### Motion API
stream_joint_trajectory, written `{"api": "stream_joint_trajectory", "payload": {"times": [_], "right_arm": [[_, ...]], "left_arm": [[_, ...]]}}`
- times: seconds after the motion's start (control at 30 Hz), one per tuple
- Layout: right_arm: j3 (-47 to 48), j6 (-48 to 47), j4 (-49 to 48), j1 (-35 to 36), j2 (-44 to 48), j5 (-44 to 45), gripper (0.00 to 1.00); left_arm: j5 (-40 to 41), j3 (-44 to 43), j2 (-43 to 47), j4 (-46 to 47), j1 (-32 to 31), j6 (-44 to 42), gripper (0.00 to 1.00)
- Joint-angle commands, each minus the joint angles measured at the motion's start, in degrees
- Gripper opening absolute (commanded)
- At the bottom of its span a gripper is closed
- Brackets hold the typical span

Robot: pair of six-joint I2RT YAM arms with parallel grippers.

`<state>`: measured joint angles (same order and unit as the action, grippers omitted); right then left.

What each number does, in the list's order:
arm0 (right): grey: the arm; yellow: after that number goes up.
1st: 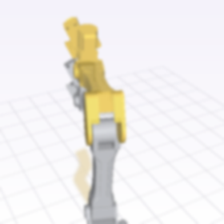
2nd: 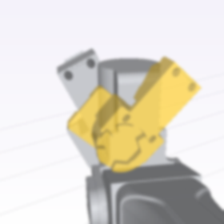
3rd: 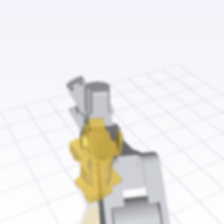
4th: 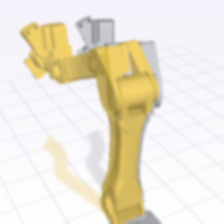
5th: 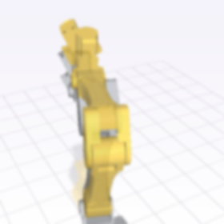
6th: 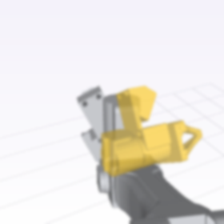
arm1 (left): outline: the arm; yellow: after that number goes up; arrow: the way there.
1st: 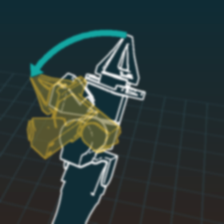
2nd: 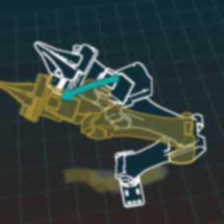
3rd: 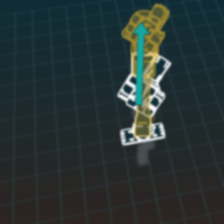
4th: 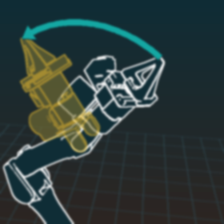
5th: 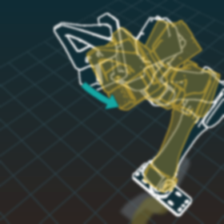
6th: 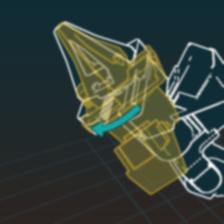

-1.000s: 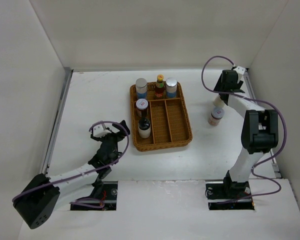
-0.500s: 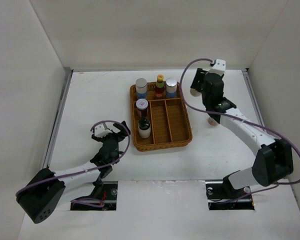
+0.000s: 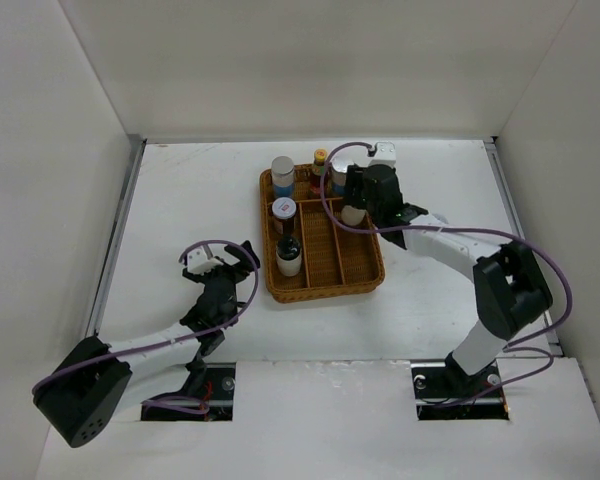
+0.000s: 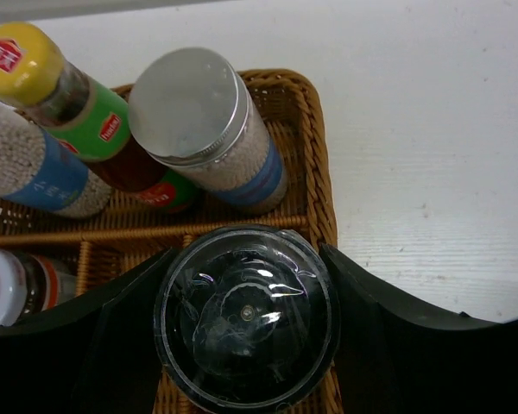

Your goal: Organize the condiment bottles

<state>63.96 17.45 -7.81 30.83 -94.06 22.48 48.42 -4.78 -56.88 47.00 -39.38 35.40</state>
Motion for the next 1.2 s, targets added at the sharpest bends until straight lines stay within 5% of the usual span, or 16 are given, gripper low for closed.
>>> {"api": "stream_joint_trajectory", "payload": {"times": [0.0, 0.23, 0.37, 0.63, 0.83, 0.97, 1.17], "right_arm": [[2.7, 1.0, -9.1, 0.4, -0.9, 0.1, 0.55], [2.8, -0.7, -12.9, 2.0, -7.0, 3.1, 0.59], [2.9, -1.5, -12.6, 3.2, -7.7, 4.5, 0.77], [-5.3, -0.6, -11.3, 2.4, 8.0, 5.4, 1.0], [-18.2, 3.5, 0.6, -9.1, 23.8, 14.8, 1.0], [-20.6, 5.0, 7.3, -15.7, 22.3, 13.5, 1.0], [-20.6, 4.9, 4.3, -17.5, 16.7, 9.9, 1.0]], "left_arm": [[-1.4, 0.0, -0.4, 2.7, 0.5, 0.8, 1.0], [-2.0, -0.1, -0.9, 2.7, 0.9, 1.0, 1.0], [-2.3, -0.3, -1.6, 2.7, 1.0, 1.1, 1.0], [-3.1, -0.1, 0.0, 2.7, 0.6, 1.2, 1.0], [-5.0, 0.2, 3.4, 2.0, 0.0, 1.3, 1.0], [-5.1, -0.1, 2.2, 2.0, -0.3, 1.4, 1.0], [-5.1, -0.4, 1.2, 2.3, -1.0, 1.5, 1.0]]}}
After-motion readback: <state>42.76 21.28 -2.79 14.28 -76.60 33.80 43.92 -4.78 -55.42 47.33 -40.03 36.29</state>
